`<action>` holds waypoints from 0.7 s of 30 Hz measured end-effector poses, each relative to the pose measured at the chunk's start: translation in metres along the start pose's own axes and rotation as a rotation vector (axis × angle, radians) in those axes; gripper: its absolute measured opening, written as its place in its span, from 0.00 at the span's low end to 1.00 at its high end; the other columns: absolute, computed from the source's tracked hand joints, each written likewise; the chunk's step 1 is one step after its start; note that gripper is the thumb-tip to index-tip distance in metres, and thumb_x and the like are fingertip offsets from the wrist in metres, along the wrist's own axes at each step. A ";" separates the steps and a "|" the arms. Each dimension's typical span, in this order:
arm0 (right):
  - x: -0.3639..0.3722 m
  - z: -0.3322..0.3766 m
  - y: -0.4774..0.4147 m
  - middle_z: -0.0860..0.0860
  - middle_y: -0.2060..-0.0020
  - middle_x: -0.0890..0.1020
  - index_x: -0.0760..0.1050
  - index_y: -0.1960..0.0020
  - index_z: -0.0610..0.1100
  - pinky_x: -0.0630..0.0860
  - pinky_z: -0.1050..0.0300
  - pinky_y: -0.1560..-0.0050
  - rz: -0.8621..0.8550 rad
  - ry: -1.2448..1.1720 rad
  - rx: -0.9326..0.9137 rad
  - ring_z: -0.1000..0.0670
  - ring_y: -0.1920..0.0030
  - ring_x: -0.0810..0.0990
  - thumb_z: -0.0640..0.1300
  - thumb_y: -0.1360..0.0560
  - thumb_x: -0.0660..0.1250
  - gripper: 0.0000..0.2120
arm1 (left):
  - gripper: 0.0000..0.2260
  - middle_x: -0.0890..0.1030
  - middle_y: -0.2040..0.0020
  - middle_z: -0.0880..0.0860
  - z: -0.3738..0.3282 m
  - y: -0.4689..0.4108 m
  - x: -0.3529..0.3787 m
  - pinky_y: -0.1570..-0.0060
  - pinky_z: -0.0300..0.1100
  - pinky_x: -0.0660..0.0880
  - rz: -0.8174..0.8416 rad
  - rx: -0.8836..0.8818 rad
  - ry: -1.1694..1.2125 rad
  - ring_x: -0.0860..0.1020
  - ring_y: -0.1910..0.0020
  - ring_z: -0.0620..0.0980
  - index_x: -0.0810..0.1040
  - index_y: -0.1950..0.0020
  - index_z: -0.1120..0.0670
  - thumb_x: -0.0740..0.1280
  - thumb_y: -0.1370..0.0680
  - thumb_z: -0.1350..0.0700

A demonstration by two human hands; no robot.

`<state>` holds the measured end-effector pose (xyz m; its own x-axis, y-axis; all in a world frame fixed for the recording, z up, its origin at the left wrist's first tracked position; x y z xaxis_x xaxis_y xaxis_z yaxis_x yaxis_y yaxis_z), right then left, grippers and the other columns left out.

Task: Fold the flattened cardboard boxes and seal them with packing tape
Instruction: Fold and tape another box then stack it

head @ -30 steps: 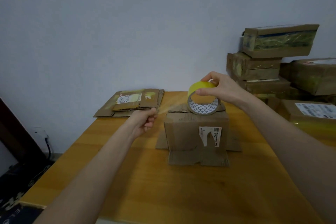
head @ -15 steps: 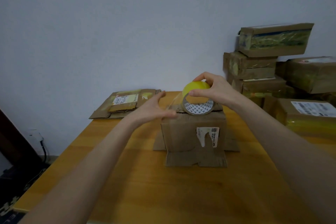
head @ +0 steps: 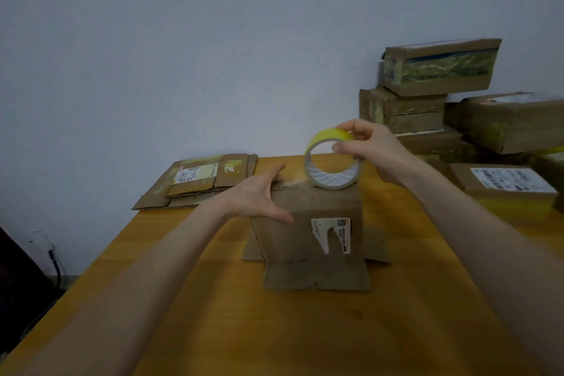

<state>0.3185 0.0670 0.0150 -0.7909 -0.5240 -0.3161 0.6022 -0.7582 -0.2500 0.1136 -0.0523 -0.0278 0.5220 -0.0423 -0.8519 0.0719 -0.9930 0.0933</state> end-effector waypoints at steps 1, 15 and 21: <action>-0.012 0.002 0.002 0.53 0.54 0.80 0.78 0.44 0.50 0.72 0.60 0.57 -0.051 0.019 -0.003 0.54 0.55 0.77 0.45 0.30 0.73 0.14 | 0.50 0.68 0.32 0.45 0.001 0.002 -0.001 0.39 0.38 0.68 0.006 -0.004 -0.012 0.69 0.37 0.46 0.49 0.22 0.49 0.78 0.34 0.47; -0.019 0.009 0.009 0.51 0.58 0.77 0.79 0.42 0.51 0.73 0.64 0.63 -0.150 -0.094 -0.024 0.53 0.63 0.73 0.49 0.30 0.73 0.16 | 0.31 0.66 0.28 0.48 -0.015 0.008 -0.001 0.40 0.39 0.66 -0.072 -0.012 -0.047 0.68 0.35 0.47 0.64 0.26 0.48 0.69 0.27 0.43; -0.008 0.007 0.002 0.51 0.57 0.78 0.78 0.44 0.51 0.75 0.60 0.59 -0.167 -0.192 -0.033 0.53 0.62 0.74 0.48 0.30 0.74 0.15 | 0.05 0.82 0.52 0.45 -0.022 0.005 0.001 0.47 0.41 0.75 -0.477 -0.020 0.212 0.78 0.49 0.44 0.82 0.55 0.47 0.72 0.27 0.47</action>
<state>0.3254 0.0664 0.0236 -0.8841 -0.4587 -0.0889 0.4618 -0.8292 -0.3148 0.1332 -0.0545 -0.0168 0.5876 0.4396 -0.6793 0.3591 -0.8940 -0.2679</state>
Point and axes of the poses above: each hand's wrist, its own y-axis away from the middle knuckle, its own x-axis out of the palm, z = x × y, the point moved 3 cm from there along -y, towards the middle knuckle
